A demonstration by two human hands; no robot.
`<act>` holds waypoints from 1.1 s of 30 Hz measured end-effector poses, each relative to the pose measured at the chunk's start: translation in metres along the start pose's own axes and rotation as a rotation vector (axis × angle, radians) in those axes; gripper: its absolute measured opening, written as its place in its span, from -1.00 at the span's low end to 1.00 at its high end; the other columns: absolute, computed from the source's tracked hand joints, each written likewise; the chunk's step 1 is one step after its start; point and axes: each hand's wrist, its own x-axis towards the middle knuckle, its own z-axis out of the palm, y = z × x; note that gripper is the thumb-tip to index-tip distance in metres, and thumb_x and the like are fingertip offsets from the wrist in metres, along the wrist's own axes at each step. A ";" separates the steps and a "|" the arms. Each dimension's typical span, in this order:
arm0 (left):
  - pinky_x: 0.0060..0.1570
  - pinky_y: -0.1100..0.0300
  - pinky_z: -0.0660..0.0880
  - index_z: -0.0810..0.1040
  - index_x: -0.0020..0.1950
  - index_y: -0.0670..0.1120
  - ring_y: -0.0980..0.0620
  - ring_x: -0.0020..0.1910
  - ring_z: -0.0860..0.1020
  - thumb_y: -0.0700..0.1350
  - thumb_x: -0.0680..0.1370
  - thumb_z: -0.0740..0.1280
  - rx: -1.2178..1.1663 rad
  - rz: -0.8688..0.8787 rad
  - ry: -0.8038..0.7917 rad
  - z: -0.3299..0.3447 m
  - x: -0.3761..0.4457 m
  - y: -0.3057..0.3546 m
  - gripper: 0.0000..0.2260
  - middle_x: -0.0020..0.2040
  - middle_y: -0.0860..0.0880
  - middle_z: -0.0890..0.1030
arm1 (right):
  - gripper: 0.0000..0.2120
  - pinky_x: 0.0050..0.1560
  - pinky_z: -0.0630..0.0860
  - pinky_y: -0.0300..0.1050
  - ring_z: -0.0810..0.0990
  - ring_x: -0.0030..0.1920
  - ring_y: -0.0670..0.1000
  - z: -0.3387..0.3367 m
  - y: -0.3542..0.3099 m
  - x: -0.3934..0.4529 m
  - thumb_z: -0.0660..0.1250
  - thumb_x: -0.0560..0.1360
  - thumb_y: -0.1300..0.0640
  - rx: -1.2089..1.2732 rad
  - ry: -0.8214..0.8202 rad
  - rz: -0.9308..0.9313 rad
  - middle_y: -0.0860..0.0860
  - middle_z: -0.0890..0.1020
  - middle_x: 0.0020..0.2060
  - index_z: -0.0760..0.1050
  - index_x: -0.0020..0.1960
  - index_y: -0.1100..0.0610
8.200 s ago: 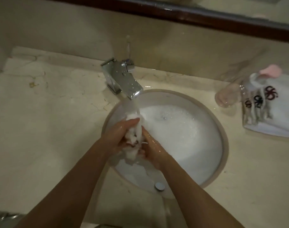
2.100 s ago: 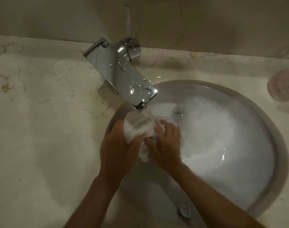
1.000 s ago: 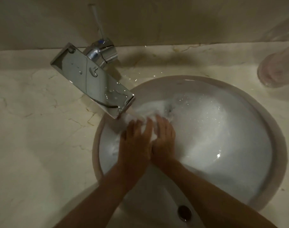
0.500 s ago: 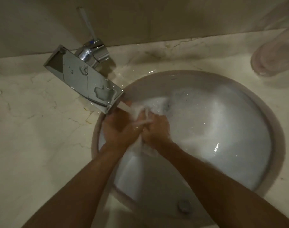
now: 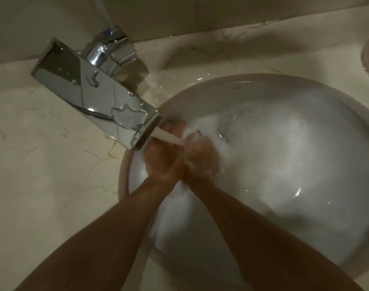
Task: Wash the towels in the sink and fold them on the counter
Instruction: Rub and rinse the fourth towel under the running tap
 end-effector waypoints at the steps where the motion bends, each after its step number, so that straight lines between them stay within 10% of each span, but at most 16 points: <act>1: -0.07 0.19 0.40 0.61 0.09 -0.07 -0.07 0.02 0.62 0.13 0.53 0.33 -0.025 -0.019 0.051 -0.001 0.000 0.005 -0.69 -0.03 -0.05 0.65 | -0.57 -0.35 0.59 -0.06 0.63 -0.38 0.15 -0.004 -0.010 0.006 0.09 0.56 0.03 -0.116 0.000 0.085 0.14 0.62 -0.38 0.60 -0.25 0.24; 4: 0.19 0.09 0.41 0.50 0.20 0.00 -0.07 0.16 0.54 0.36 0.55 0.11 -0.093 0.074 0.155 -0.024 0.000 0.027 -0.50 0.12 -0.04 0.60 | -0.40 0.01 0.62 0.07 0.67 -0.06 0.14 -0.017 -0.021 0.012 -0.07 0.57 -0.21 -0.214 -0.375 0.220 0.11 0.68 -0.09 0.60 0.11 0.14; 7: 0.13 0.11 0.45 0.49 0.19 -0.04 -0.08 0.09 0.55 0.21 0.58 0.24 -0.287 0.243 0.087 -0.060 -0.016 0.029 -0.63 0.06 -0.06 0.59 | -0.47 0.17 0.48 -0.04 0.57 0.17 0.16 -0.059 -0.031 0.007 0.10 0.49 -0.07 0.195 -0.396 0.143 0.15 0.61 0.14 0.46 0.35 0.16; 10: -0.16 0.46 0.32 0.53 0.19 -0.29 -0.09 -0.20 0.59 -0.08 0.63 0.31 -0.450 0.298 0.089 -0.082 -0.058 0.016 -0.72 -0.22 -0.09 0.59 | -0.52 0.16 0.44 -0.17 0.54 0.21 0.14 -0.104 -0.054 0.000 0.17 0.45 0.10 0.211 -0.454 -0.056 0.14 0.60 0.19 0.48 0.33 0.22; 12: -0.10 0.61 0.26 0.53 0.26 -0.28 -0.02 -0.07 0.58 -0.12 0.64 0.29 -0.509 0.307 0.093 -0.091 -0.082 0.010 -0.72 -0.05 -0.14 0.65 | -0.54 0.08 0.48 -0.24 0.57 0.16 0.10 -0.130 -0.069 -0.004 0.27 0.40 0.11 0.193 -0.539 -0.108 0.06 0.61 0.12 0.52 0.28 0.20; 18: -0.15 0.54 0.40 0.48 0.23 0.06 0.49 -0.10 0.53 -0.20 0.51 0.44 -0.832 0.355 -0.196 -0.126 -0.107 0.012 -0.65 -0.07 0.23 0.59 | -0.66 -0.22 0.49 -0.12 0.56 -0.18 -0.01 -0.206 -0.121 -0.003 0.34 0.23 -0.04 0.040 -0.600 -0.219 -0.04 0.59 -0.21 0.53 -0.06 0.09; 25: -0.10 0.07 0.59 0.65 0.05 -0.08 -0.01 -0.06 0.66 0.00 0.34 0.41 -0.853 0.410 -0.034 -0.123 -0.093 0.045 -0.68 -0.08 -0.06 0.70 | -0.85 -0.26 0.47 -0.08 0.55 -0.24 -0.01 -0.274 -0.178 -0.003 0.45 0.39 0.15 -0.154 -0.594 -0.395 -0.04 0.56 -0.28 0.52 -0.09 0.15; 33: 0.29 0.23 0.24 0.38 0.45 -0.23 -0.16 0.40 0.40 0.15 0.60 0.20 -0.611 0.176 -0.129 -0.094 -0.037 0.056 -0.43 0.41 -0.23 0.44 | -0.74 -0.28 0.40 -0.03 0.45 -0.27 -0.04 -0.287 -0.151 -0.005 0.41 0.38 0.04 -0.122 -0.514 -0.362 -0.05 0.48 -0.30 0.40 -0.12 0.17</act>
